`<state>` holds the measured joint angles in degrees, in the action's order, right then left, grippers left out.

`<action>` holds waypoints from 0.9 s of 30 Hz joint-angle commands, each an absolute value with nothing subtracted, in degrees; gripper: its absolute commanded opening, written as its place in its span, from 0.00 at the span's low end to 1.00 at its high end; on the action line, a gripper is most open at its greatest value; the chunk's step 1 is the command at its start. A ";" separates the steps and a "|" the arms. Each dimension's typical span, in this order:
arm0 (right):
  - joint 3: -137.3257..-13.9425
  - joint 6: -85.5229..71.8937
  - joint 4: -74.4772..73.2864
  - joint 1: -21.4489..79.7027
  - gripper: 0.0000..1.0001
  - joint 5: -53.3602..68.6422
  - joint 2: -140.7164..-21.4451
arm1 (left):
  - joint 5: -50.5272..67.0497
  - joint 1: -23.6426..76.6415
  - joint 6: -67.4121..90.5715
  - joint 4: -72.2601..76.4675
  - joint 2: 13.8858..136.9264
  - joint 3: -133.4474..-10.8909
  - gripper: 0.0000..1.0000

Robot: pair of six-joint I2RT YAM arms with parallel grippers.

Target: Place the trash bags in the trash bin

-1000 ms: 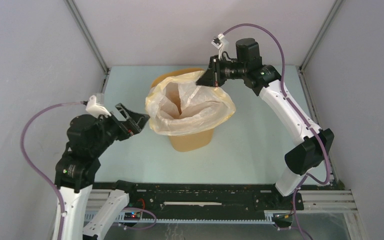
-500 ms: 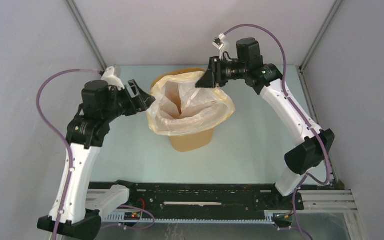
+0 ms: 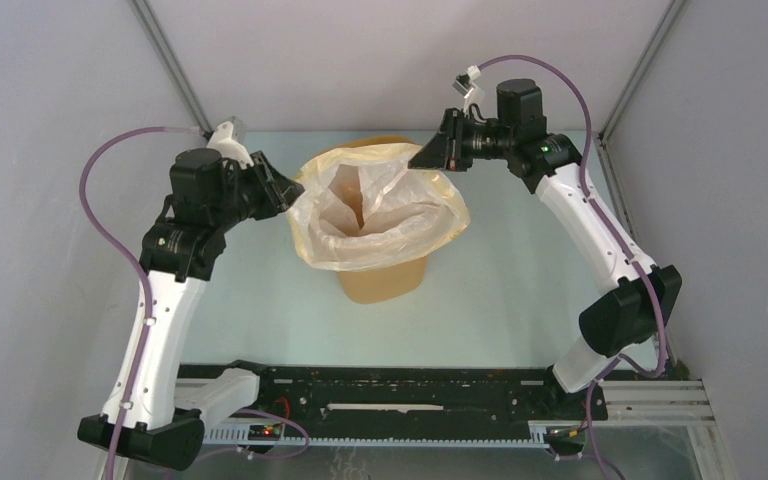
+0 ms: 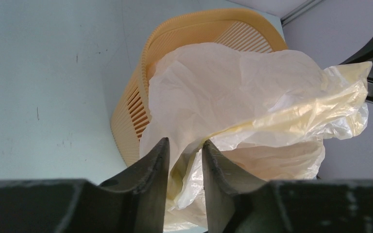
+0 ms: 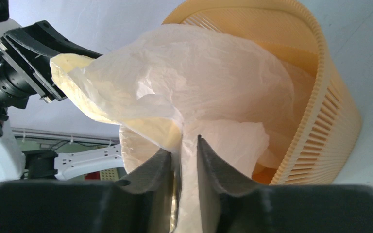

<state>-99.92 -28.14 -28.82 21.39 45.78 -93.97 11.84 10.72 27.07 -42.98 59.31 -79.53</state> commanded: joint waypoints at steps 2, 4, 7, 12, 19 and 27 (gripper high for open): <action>-104.87 -28.93 -28.20 19.59 0.35 48.55 -95.02 | 10.24 10.20 28.19 -39.82 60.28 -81.75 0.29; -103.98 -30.08 -26.53 18.71 0.29 49.58 -94.42 | 9.80 10.05 28.41 -39.56 60.91 -82.09 0.28; -100.58 -34.31 -20.25 17.38 0.04 49.93 -93.92 | 8.35 9.74 29.09 -39.06 62.67 -82.75 0.23; -100.29 -41.06 -12.28 15.73 0.00 51.43 -99.05 | 7.22 8.63 30.92 -39.72 67.31 -84.92 0.15; -105.97 -42.95 -14.74 14.79 0.00 49.17 -104.90 | 6.35 7.01 31.21 -40.42 71.98 -87.49 0.14; -112.36 -40.70 -18.54 13.68 0.06 49.27 -110.82 | 7.32 5.95 31.95 -40.36 77.37 -90.30 0.30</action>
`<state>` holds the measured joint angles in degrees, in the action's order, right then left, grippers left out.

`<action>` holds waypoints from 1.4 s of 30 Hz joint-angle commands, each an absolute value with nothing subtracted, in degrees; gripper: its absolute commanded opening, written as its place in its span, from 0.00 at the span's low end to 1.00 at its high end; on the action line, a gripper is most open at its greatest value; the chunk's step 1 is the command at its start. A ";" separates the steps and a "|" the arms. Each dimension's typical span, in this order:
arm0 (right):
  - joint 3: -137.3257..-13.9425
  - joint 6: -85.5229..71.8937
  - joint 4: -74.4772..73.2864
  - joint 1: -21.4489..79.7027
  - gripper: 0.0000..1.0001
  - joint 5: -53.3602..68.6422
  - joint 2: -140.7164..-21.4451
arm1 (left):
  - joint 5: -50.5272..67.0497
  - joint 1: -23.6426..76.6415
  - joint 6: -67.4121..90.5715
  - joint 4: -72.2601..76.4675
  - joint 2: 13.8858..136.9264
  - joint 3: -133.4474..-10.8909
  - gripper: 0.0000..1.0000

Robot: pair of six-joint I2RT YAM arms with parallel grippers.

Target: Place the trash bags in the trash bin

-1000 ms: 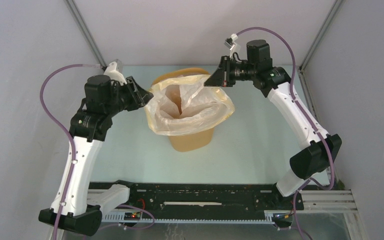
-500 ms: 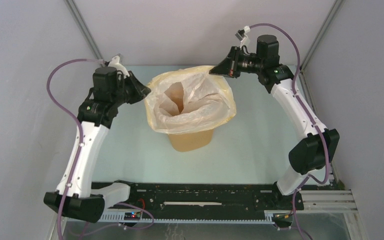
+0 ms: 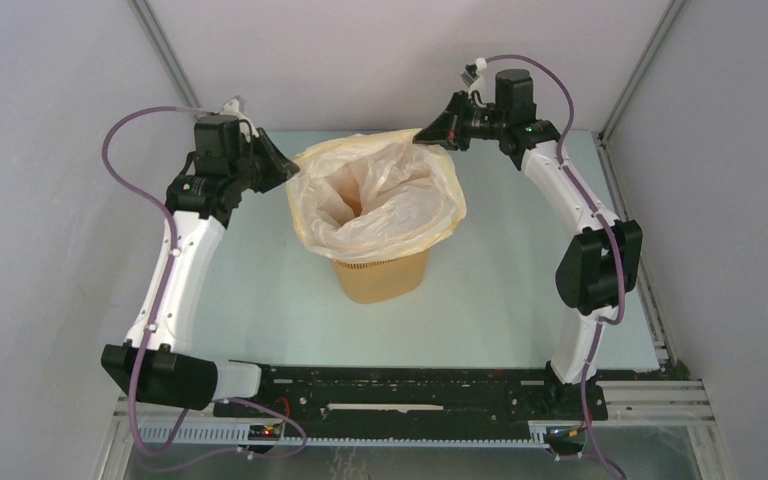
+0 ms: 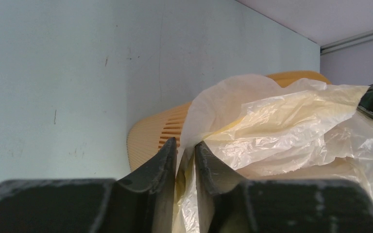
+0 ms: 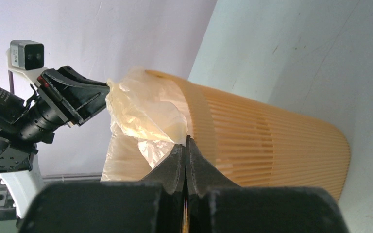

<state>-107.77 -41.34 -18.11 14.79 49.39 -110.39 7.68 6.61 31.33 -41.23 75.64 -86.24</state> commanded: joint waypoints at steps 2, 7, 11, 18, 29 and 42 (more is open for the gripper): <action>-112.85 -40.74 -18.85 13.23 0.15 49.26 -111.44 | 7.06 5.79 31.90 -40.34 78.19 -91.13 0.34; -112.71 -42.10 -17.99 11.93 0.27 50.68 -111.88 | 6.62 5.58 32.31 -40.30 79.89 -92.46 0.40; -110.82 -44.93 -13.68 11.69 0.07 52.95 -111.39 | 6.39 5.45 33.23 -40.17 80.24 -92.66 0.38; -110.97 -50.94 -8.71 11.51 0.00 54.94 -114.41 | 6.13 5.06 34.95 -39.16 80.82 -93.14 0.36; -103.80 -57.71 -2.75 7.32 0.67 59.39 -104.00 | 8.89 4.66 35.42 -40.16 81.59 -94.36 0.39; -99.08 -50.63 -3.40 12.83 0.56 59.66 -102.28 | 10.81 4.57 34.81 -41.92 80.29 -94.86 0.46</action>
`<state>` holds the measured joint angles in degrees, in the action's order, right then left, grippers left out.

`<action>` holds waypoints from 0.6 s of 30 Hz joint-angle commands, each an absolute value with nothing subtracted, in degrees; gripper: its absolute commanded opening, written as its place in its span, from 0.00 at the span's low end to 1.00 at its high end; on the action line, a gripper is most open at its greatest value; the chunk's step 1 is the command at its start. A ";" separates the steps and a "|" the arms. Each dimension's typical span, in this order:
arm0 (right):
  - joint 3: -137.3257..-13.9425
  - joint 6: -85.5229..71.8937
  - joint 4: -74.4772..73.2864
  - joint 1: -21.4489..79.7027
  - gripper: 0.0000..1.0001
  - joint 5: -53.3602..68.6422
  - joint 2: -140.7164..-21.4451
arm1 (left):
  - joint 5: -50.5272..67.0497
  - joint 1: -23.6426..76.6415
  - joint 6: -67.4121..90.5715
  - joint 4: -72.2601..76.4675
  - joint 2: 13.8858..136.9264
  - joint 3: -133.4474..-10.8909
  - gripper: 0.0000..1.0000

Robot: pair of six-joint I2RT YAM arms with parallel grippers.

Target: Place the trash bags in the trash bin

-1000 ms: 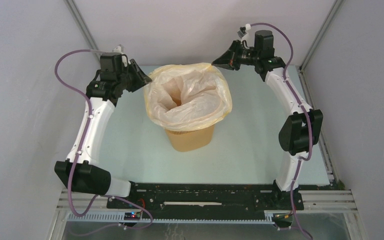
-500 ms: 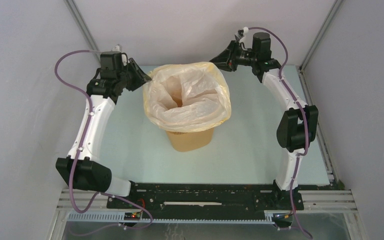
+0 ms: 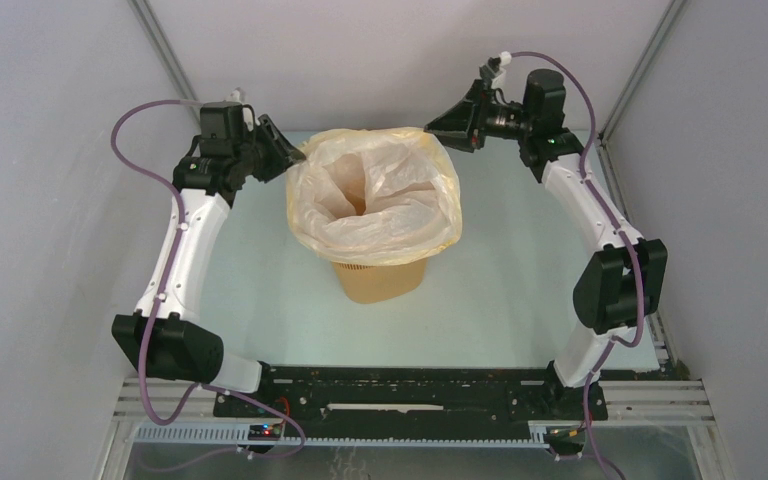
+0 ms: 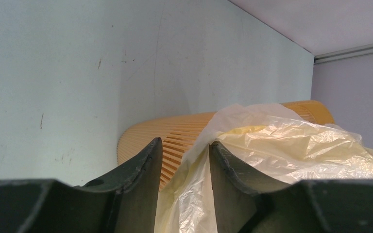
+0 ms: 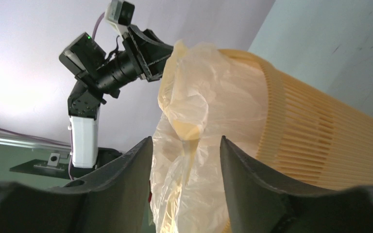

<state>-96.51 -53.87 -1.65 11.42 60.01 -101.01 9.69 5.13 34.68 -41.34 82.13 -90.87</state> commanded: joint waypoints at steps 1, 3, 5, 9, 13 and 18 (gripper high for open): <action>-100.03 -50.71 -3.73 13.14 0.51 59.98 -103.12 | 10.88 4.45 34.80 -41.92 80.06 -95.03 0.48; -101.35 -50.04 -4.90 13.92 0.46 59.58 -103.93 | 11.05 4.31 34.50 -41.91 79.83 -95.37 0.51; -102.09 -49.34 -5.03 14.66 0.35 59.27 -104.00 | 11.43 3.96 34.50 -41.92 79.64 -95.43 0.54; -102.33 -49.78 -5.72 14.30 0.09 58.35 -103.65 | 11.78 2.75 34.89 -41.96 78.20 -94.66 0.68; -102.78 -51.65 -5.32 13.26 0.09 58.58 -104.11 | 13.87 0.47 35.67 -40.89 76.71 -93.56 0.74; -105.66 -52.25 -5.96 12.92 0.00 58.20 -106.22 | 20.39 0.18 39.45 -34.27 77.60 -89.93 0.54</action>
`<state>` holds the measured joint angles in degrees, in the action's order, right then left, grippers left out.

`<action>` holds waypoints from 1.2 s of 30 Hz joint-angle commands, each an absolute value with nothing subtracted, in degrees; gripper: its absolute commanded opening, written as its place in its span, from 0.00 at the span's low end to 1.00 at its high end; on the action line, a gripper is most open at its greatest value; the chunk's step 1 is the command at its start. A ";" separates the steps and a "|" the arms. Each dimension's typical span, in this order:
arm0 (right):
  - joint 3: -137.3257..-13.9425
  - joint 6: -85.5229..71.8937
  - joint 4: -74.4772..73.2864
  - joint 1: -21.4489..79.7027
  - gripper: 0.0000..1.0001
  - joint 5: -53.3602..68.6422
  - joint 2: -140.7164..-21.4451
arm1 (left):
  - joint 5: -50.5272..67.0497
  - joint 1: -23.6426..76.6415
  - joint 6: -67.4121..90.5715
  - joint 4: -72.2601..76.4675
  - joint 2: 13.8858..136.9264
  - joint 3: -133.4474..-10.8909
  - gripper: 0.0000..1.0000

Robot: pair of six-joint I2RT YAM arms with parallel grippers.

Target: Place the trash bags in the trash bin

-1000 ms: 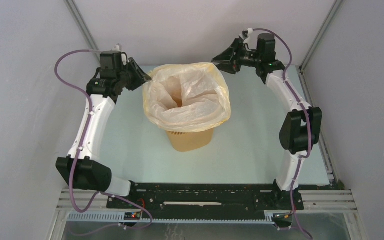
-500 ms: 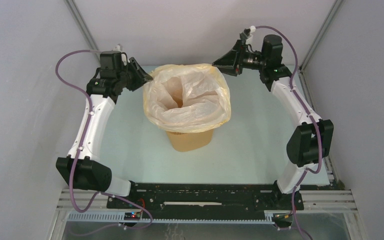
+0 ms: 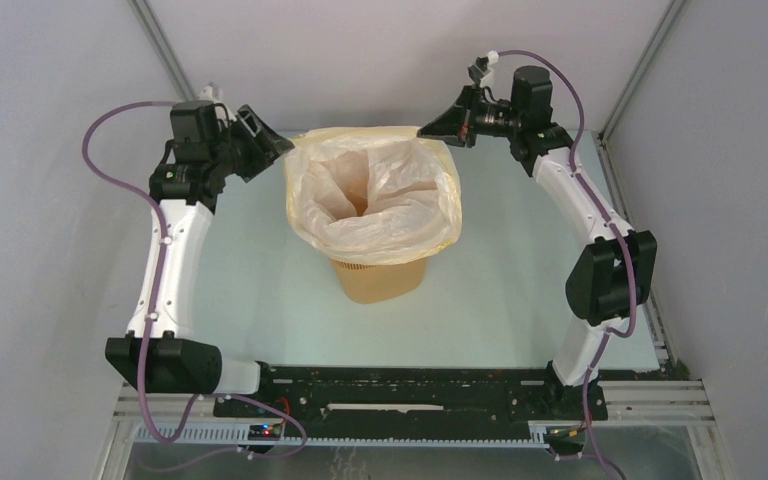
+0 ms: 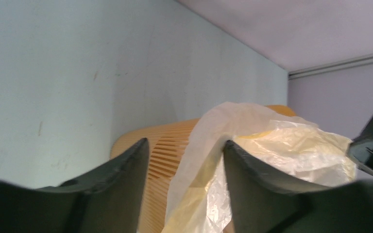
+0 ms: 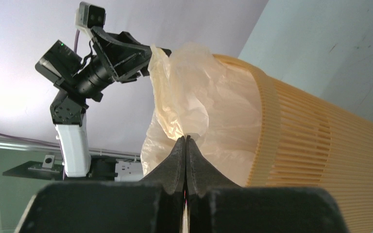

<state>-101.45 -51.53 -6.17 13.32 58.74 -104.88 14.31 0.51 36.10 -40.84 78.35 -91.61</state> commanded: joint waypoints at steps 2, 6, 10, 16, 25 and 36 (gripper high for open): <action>-106.07 -52.93 -5.51 13.00 0.00 57.81 -106.93 | 22.23 0.18 41.12 -31.64 78.24 -88.63 0.45; -106.25 -53.11 -4.57 13.10 0.00 56.92 -107.82 | 23.16 0.18 41.51 -30.85 79.58 -89.06 0.27; -107.73 -51.54 -6.26 12.64 0.00 55.07 -109.81 | 21.38 0.18 41.24 -30.85 80.87 -89.43 0.18; -112.27 -48.96 -11.59 11.60 0.00 52.71 -114.92 | 20.34 0.18 41.41 -30.94 84.14 -89.46 0.10; -115.63 -46.74 -17.66 11.41 0.00 50.69 -118.87 | 20.82 0.18 44.64 -34.26 88.23 -87.03 0.02; -108.39 -41.98 -25.46 11.34 0.00 48.60 -117.39 | 21.05 0.18 42.99 -39.81 86.17 -78.69 0.02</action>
<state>-109.82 -45.28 -22.04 12.12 50.85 -118.96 21.74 0.64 43.59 -37.39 88.29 -82.00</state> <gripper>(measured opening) 0.006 0.015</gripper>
